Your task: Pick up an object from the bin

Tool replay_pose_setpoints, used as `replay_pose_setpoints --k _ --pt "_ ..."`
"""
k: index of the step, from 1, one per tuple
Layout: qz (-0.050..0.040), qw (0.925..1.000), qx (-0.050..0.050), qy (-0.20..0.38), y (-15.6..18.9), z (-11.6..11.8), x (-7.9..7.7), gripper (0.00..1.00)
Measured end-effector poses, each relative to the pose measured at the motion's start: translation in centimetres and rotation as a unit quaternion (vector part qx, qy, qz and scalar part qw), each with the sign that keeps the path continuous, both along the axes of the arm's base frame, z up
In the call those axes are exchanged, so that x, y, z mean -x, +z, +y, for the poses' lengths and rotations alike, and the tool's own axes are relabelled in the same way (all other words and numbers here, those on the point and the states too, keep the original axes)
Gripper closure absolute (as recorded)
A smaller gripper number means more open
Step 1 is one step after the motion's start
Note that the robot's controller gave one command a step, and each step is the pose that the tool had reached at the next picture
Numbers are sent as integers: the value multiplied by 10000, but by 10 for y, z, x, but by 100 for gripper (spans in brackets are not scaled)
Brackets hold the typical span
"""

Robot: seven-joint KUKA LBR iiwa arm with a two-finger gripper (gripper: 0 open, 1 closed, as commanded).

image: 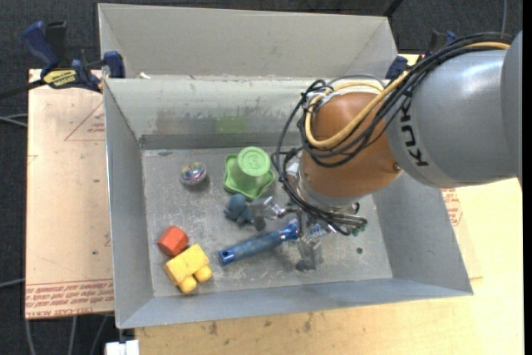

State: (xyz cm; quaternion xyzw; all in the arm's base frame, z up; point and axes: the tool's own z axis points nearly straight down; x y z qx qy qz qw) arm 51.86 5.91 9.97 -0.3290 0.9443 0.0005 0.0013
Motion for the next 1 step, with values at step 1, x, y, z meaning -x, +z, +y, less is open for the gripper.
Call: replay_pose_setpoints --k 1 --pt "14 9933 4 1157 -31 -5 0 0"
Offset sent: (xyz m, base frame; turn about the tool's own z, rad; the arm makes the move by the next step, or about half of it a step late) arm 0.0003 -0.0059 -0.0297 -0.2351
